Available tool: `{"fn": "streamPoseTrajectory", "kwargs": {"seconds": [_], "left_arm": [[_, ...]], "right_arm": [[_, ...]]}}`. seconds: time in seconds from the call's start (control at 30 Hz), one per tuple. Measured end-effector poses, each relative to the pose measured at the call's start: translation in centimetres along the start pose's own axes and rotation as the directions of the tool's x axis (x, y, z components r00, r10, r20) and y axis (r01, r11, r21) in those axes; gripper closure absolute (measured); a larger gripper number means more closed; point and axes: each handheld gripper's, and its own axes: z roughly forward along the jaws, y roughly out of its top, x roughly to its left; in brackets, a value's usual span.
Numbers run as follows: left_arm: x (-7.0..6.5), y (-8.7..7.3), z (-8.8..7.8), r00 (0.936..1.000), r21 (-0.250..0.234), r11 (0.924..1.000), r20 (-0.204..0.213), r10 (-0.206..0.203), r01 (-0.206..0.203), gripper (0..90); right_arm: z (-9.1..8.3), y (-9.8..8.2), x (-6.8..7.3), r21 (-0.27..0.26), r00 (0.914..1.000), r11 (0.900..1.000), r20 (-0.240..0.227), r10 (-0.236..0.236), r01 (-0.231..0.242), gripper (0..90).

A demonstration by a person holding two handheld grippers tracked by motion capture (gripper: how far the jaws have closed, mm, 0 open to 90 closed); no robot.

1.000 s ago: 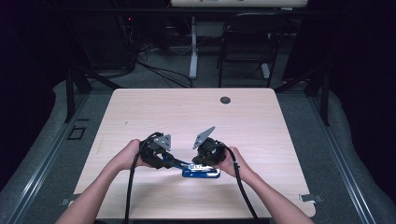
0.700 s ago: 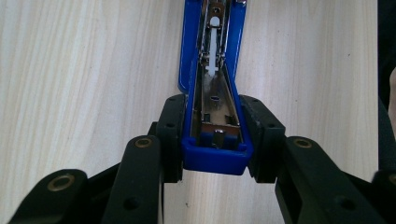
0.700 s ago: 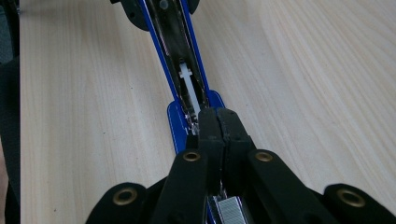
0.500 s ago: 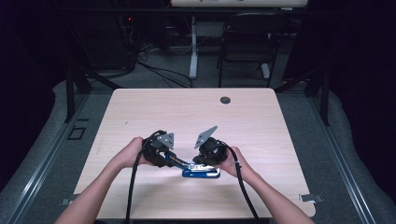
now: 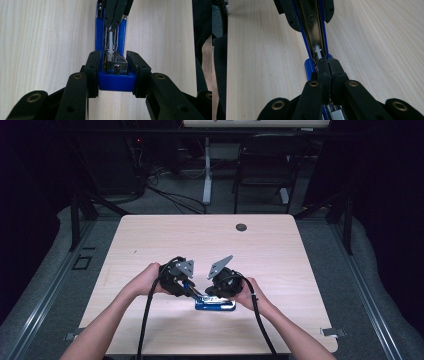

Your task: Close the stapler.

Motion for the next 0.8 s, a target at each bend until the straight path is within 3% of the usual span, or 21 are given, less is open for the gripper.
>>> {"fn": "streamPoseTrajectory", "kwargs": {"seconds": [0.27,0.33,0.37,0.4,0.5,0.57,0.63,0.7,0.8], "left_arm": [[0.0,1.5,0.3,0.9995,-0.009,0.9995,0.000,0.031,-0.031,65.4],[0.1,1.8,0.4,0.9990,-0.005,0.9992,0.022,0.039,-0.039,65.5],[0.0,2.0,0.4,0.9992,-0.010,0.9992,0.007,0.040,-0.040,65.5],[0.2,2.1,0.4,0.9982,-0.004,0.9988,0.036,0.049,-0.049,65.4],[0.0,2.2,0.7,0.9987,-0.029,0.9982,0.002,0.052,-0.052,65.3],[0.1,2.2,0.7,0.9985,-0.037,0.9979,0.005,0.054,-0.054,65.3],[0.2,2.3,0.7,0.9975,-0.031,0.9978,0.037,0.059,-0.058,65.1],[0.0,2.4,0.9,0.9982,-0.041,0.9974,0.005,0.059,-0.059,65.0],[0.0,2.5,1.0,0.9980,-0.040,0.9972,0.009,0.063,-0.063,64.6]], "right_arm": [[-0.1,0.3,0.1,-0.022,1.0000,1.000,-0.002,-0.006,0.006,89.3],[-0.1,0.3,0.2,-0.024,0.9999,1.000,-0.003,-0.010,0.010,89.3],[-0.1,0.3,0.3,-0.026,1.0000,1.000,-0.003,-0.009,0.008,89.3],[-0.2,0.3,0.2,-0.026,0.9999,1.000,-0.007,-0.012,0.012,89.2],[-0.2,0.2,0.2,-0.044,0.9999,0.999,-0.012,-0.004,0.003,88.8],[-0.4,0.2,0.1,-0.040,0.9999,0.999,-0.010,-0.010,0.010,88.9],[-0.4,0.2,0.2,-0.050,0.9999,0.999,-0.010,-0.010,0.009,88.9],[-0.4,0.2,0.2,-0.053,0.9998,0.999,-0.017,-0.014,0.013,88.9],[-0.4,0.3,0.2,-0.046,0.9993,0.998,-0.020,-0.031,0.030,89.1]]}}
